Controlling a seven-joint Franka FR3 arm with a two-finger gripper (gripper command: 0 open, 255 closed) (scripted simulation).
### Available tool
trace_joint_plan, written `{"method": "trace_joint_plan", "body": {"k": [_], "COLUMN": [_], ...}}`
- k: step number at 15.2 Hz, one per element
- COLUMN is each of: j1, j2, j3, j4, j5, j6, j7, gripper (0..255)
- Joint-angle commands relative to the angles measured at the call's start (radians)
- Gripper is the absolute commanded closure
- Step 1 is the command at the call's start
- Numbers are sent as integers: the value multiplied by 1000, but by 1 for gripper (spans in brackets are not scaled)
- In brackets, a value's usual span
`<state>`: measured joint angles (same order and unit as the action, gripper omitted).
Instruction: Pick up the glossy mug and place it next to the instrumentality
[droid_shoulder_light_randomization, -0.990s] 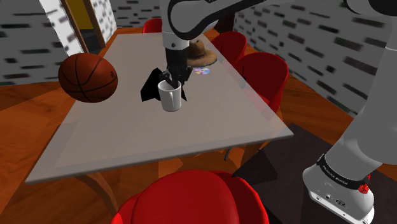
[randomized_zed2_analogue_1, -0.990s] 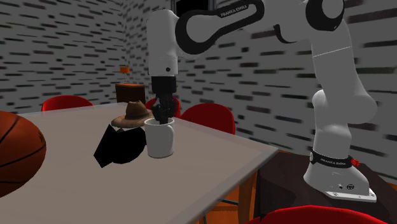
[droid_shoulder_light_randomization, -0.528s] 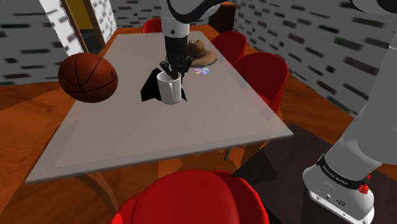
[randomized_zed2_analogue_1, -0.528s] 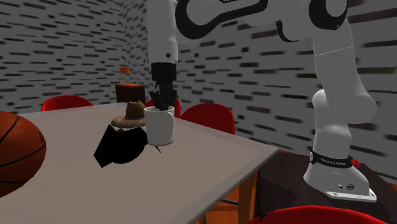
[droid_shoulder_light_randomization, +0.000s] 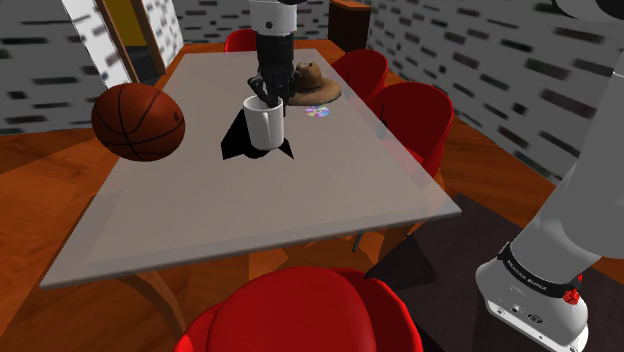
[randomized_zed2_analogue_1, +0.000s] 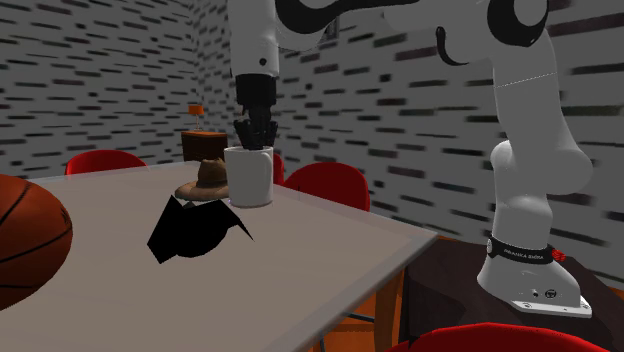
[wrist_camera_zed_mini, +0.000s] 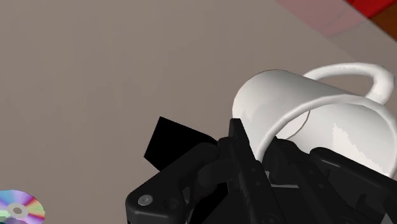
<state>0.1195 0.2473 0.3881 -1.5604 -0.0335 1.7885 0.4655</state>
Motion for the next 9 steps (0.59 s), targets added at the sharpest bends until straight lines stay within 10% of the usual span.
{"method": "trace_joint_plan", "body": {"k": [1, 9], "j1": [1, -90], "j2": [1, 81], "j3": [1, -59], "j4": [26, 147], "j5": [0, -12], "j6": [-25, -74], "j7": [1, -155], "gripper": [255, 255]}}
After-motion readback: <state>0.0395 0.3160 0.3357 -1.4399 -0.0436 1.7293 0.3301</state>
